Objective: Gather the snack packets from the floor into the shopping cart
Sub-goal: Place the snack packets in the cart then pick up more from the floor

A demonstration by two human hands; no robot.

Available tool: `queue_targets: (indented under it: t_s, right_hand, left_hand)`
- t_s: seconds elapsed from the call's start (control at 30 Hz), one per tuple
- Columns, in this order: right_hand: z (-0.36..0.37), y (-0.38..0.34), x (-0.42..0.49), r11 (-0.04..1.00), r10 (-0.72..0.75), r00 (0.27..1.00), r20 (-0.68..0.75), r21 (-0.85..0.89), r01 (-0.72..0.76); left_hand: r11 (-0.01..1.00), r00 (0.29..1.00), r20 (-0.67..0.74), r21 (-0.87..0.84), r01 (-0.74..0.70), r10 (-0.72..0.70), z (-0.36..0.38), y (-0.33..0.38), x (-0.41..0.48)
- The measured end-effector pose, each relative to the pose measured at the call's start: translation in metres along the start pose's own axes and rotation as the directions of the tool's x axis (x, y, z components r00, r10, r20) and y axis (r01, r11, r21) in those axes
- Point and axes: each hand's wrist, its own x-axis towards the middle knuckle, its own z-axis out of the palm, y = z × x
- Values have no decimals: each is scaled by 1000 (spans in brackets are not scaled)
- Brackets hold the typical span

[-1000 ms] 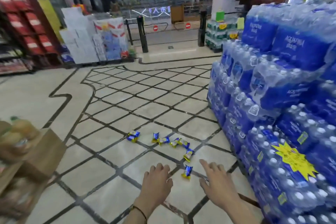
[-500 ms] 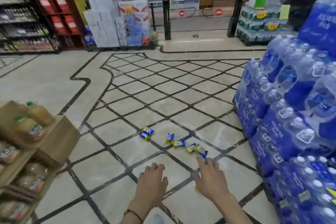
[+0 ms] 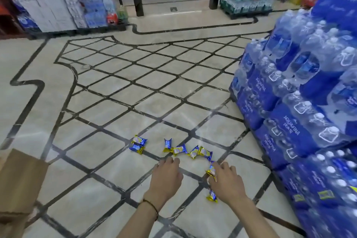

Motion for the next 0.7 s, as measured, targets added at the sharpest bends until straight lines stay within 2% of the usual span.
queue_targets:
  t_s: [0.23, 0.43, 0.7]
  right_hand:
    - [18, 45, 97, 985, 147, 984, 101, 75, -155]
    - [41, 85, 197, 953, 246, 955, 168, 137, -269]
    - [128, 129, 318, 934, 316, 928, 200, 104, -341]
  left_hand:
    - [993, 990, 107, 51, -103, 97, 19, 3, 123]
    - [988, 967, 239, 105, -115, 87, 54, -7, 229]
    - [969, 939, 320, 163, -184, 125, 156, -23, 380]
